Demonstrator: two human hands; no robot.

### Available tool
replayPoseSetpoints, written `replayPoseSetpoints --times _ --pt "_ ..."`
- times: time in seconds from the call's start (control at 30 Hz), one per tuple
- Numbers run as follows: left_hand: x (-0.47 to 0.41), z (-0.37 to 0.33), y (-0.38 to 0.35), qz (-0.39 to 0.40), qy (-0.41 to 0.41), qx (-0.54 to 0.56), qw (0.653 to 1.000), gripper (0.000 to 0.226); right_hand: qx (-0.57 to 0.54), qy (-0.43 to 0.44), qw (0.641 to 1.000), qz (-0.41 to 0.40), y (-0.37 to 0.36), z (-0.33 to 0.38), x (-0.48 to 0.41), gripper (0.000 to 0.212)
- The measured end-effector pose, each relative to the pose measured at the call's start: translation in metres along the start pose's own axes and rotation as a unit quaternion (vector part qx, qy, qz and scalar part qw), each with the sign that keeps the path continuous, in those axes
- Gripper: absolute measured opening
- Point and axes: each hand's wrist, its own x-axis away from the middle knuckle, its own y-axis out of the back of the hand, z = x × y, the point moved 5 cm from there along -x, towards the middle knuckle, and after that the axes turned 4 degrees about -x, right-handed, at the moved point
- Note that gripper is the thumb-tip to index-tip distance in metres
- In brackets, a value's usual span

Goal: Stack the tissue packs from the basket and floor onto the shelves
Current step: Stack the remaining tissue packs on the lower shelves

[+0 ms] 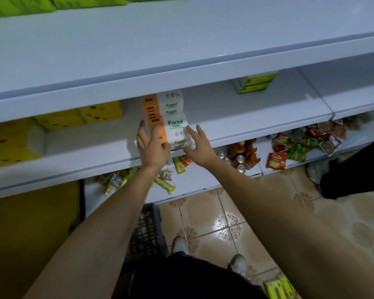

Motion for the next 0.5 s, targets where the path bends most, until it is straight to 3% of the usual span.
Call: replayPoseSetpoints --times 0.23,0.5 --pt "0.029 -0.029 0.007 -0.058 -0.040 -0.047 0.996 0.062 -0.016 0.002 1.000 -0.016 0.018 -0.022 0.039 0.064" --pt "0.092 -0.099 -0.025 -0.051 -0.078 -0.054 0.994 0.060 -0.031 0.015 0.999 -0.035 0.073 -0.079 0.103 0.062"
